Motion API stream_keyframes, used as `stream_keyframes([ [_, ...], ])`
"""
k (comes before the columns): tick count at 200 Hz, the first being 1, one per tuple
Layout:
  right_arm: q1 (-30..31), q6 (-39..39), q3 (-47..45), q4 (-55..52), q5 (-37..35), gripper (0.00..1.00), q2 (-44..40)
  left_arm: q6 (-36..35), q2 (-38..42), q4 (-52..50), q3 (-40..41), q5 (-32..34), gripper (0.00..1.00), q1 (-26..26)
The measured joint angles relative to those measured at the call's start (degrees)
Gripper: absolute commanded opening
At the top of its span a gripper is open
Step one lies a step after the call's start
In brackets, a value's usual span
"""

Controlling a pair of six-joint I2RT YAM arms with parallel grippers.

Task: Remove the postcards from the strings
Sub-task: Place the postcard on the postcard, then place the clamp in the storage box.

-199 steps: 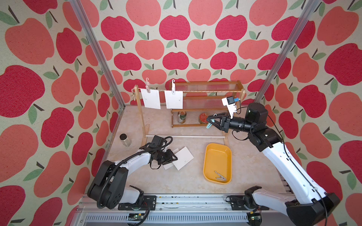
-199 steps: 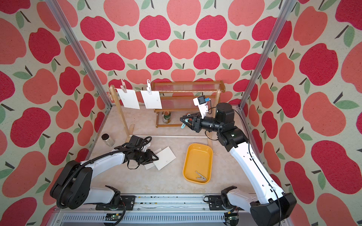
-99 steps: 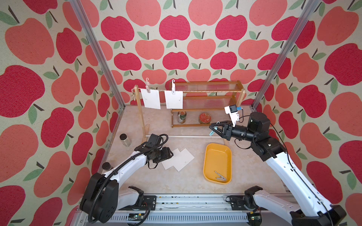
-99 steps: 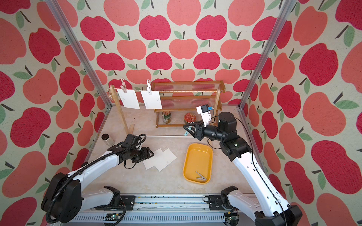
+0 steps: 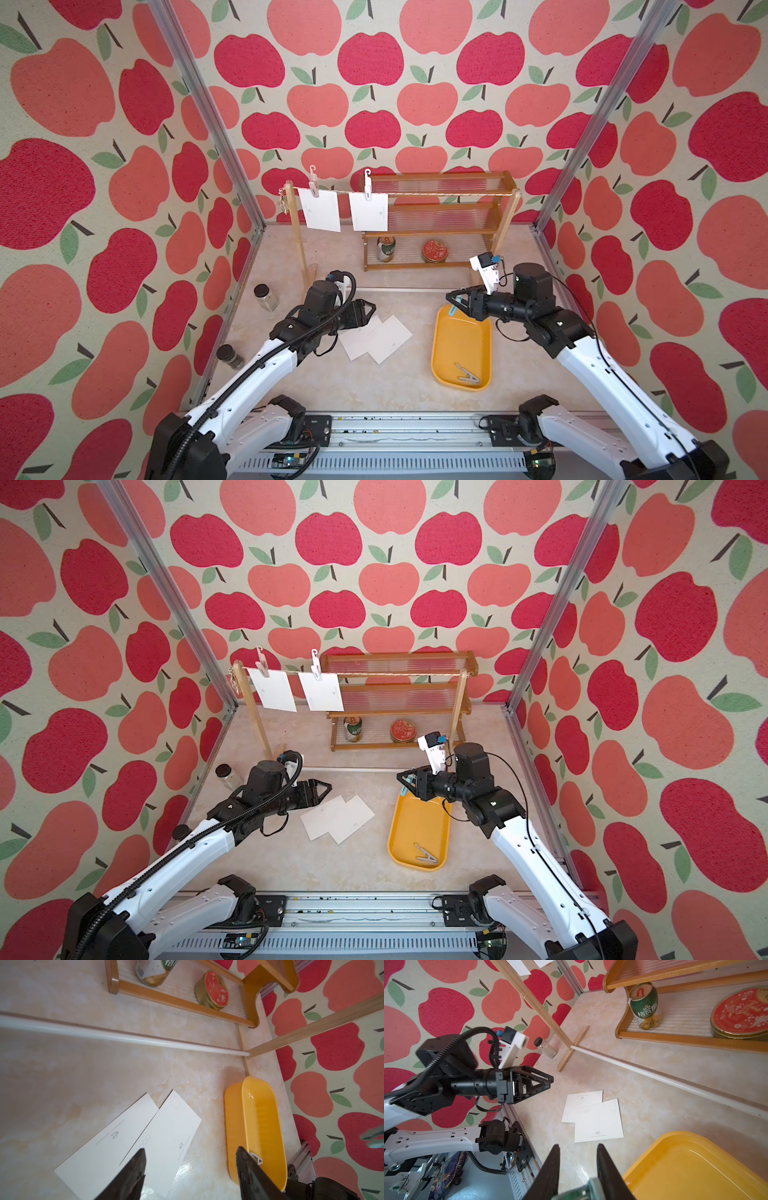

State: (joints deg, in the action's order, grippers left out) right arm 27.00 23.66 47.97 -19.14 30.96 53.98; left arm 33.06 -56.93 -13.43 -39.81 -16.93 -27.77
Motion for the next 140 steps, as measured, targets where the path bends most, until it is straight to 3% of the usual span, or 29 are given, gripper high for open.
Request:
stream_keyframes([
  [94,2.0,2.7,-17.9,6.0,-8.6,0.34,3.4,-3.3,-2.4,3.5,-4.6,0.0,0.71,-2.1],
  [99,2.5,2.9,-18.3,6.3,-9.1,0.35,4.2,-3.2,-2.7,3.7,-4.6,0.0,0.74,-2.1],
  [103,2.8,3.0,-18.5,6.4,-9.5,0.36,4.7,-3.3,-2.9,3.8,-4.7,-0.1,0.95,-2.1],
  [106,3.1,3.0,-18.7,6.6,-9.8,0.36,5.2,-3.4,-3.1,3.9,-4.7,-0.2,1.0,-2.1],
  [140,5.0,3.7,-19.7,8.0,-12.3,0.4,8.3,-2.4,-5.0,4.3,-4.8,-0.7,0.99,-1.3],
])
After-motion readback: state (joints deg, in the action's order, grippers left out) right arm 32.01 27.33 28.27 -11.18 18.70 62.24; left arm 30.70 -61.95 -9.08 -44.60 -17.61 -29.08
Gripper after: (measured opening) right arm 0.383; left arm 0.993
